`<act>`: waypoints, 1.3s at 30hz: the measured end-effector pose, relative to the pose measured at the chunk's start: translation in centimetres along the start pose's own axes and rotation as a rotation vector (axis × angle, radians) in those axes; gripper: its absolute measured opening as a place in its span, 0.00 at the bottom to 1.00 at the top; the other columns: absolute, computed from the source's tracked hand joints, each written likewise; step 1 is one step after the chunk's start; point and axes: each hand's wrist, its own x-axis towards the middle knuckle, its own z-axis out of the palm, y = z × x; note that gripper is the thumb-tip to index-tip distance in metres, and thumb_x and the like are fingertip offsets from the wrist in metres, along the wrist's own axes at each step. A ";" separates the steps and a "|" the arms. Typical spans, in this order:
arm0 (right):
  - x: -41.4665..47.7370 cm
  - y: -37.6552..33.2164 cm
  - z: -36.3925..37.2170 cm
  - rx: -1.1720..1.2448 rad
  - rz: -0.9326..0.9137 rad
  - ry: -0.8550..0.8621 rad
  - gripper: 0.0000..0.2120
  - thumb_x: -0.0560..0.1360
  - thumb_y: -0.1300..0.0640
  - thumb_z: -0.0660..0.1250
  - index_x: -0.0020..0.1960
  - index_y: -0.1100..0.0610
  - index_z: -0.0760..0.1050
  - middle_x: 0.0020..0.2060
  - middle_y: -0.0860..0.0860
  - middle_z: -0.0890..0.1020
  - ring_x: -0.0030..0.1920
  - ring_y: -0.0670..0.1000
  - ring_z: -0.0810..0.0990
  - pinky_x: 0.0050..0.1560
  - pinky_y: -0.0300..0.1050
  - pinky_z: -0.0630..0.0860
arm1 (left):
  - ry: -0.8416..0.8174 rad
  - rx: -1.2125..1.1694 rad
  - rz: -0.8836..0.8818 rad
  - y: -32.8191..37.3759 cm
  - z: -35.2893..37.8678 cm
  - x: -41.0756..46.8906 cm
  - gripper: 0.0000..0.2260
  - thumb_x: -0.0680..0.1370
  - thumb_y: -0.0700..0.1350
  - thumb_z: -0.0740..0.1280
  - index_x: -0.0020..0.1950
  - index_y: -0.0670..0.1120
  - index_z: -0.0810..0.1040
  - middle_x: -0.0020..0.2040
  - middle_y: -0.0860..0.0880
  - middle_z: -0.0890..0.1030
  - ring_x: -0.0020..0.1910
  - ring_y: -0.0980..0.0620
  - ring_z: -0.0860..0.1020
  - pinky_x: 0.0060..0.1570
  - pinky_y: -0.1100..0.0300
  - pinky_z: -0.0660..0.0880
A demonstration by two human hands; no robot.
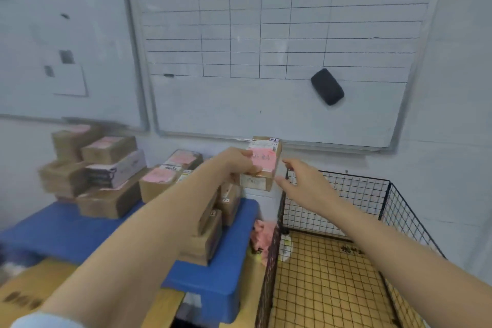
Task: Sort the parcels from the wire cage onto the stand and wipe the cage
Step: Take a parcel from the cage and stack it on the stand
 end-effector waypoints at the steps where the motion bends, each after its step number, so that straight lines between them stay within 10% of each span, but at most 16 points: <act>1: 0.9 -0.7 0.7 -0.004 -0.008 -0.007 0.26 0.79 0.48 0.62 0.73 0.59 0.64 0.68 0.54 0.73 0.67 0.52 0.71 0.66 0.46 0.68 | 0.006 -0.026 -0.021 -0.9 -1.5 0.4 0.27 0.76 0.44 0.71 0.73 0.51 0.67 0.58 0.46 0.79 0.48 0.49 0.78 0.53 0.53 0.78; 16: 16.1 -12.9 16.8 0.013 0.011 -0.124 0.24 0.79 0.50 0.62 0.72 0.58 0.65 0.66 0.55 0.74 0.65 0.56 0.72 0.64 0.49 0.69 | 0.128 0.182 -0.134 -16.6 -18.7 11.3 0.28 0.76 0.47 0.70 0.75 0.52 0.64 0.59 0.45 0.77 0.53 0.45 0.79 0.51 0.52 0.79; 39: 22.8 -13.8 22.6 -0.092 0.088 -0.204 0.21 0.80 0.51 0.62 0.69 0.58 0.68 0.64 0.55 0.76 0.63 0.55 0.74 0.61 0.47 0.68 | 0.015 0.291 -0.010 -23.0 -19.3 20.6 0.29 0.80 0.55 0.60 0.77 0.47 0.57 0.75 0.43 0.64 0.71 0.42 0.66 0.67 0.52 0.64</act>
